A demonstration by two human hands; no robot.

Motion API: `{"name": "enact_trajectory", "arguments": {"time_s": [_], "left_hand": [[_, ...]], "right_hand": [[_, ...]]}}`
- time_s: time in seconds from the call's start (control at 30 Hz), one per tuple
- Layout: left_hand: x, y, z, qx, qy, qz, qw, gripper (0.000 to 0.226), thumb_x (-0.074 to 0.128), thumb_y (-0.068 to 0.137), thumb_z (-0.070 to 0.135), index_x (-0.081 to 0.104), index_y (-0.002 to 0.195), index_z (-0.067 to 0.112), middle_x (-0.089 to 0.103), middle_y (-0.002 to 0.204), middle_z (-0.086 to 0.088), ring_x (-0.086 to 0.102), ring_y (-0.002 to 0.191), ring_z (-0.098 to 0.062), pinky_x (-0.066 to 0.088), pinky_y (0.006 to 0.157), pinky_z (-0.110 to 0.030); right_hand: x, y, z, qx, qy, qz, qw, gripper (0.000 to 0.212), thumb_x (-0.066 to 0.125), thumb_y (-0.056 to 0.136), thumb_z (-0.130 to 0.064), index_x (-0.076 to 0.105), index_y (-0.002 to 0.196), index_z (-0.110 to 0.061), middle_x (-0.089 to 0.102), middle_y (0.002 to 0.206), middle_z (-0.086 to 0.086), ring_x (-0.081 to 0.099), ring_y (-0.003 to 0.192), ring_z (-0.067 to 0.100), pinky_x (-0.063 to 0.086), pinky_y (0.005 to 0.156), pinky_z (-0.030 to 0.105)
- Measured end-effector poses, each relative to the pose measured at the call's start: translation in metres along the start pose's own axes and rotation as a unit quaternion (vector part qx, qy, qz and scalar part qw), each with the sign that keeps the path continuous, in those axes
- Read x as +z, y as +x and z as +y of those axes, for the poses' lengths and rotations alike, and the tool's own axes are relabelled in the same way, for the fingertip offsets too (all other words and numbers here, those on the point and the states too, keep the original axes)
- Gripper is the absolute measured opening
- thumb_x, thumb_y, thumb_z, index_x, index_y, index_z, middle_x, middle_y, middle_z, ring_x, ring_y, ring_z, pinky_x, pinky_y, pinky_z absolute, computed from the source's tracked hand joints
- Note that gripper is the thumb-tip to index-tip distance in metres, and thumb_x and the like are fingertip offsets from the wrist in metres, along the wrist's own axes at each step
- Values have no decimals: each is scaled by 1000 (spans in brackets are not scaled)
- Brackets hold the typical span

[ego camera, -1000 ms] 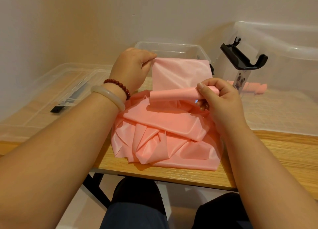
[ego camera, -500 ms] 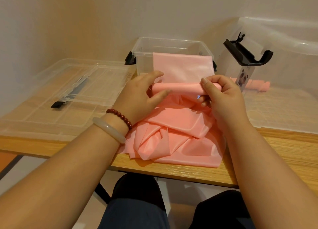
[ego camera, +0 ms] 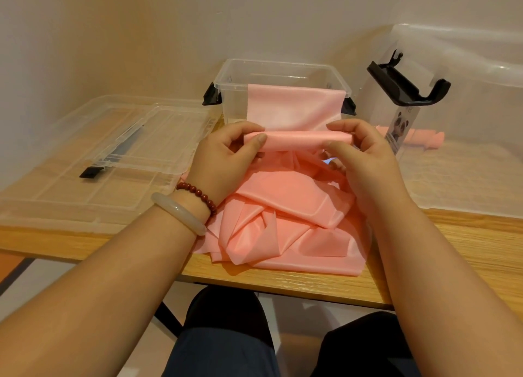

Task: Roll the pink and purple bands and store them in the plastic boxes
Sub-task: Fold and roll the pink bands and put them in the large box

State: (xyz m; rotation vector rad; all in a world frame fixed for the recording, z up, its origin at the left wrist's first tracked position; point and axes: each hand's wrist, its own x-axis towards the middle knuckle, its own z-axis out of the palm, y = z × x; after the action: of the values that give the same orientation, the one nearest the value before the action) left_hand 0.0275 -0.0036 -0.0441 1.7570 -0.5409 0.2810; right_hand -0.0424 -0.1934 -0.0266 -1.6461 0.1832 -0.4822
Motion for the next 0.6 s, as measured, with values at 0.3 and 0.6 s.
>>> {"name": "enact_trajectory", "arguments": {"time_s": [0.3, 0.6], "left_hand": [[-4, -2, -1, -22, -22, -26, 999, 28, 68, 73, 31, 69, 101, 29, 59, 114, 9, 64, 105, -24, 54, 92, -45], [-3, -5, 4, -55, -50, -12, 997, 9, 63, 92, 15, 65, 94, 23, 69, 86, 2, 68, 71, 0, 53, 67, -15]], "right_hand": [[-2, 0, 2, -15, -42, 33, 998, 10, 68, 91, -14, 66, 100, -15, 71, 82, 2, 68, 66, 15, 62, 64, 44], [0, 0, 2, 0, -69, 43, 997, 18, 62, 95, -34, 66, 99, -17, 71, 83, -1, 73, 71, 13, 61, 59, 33]]}}
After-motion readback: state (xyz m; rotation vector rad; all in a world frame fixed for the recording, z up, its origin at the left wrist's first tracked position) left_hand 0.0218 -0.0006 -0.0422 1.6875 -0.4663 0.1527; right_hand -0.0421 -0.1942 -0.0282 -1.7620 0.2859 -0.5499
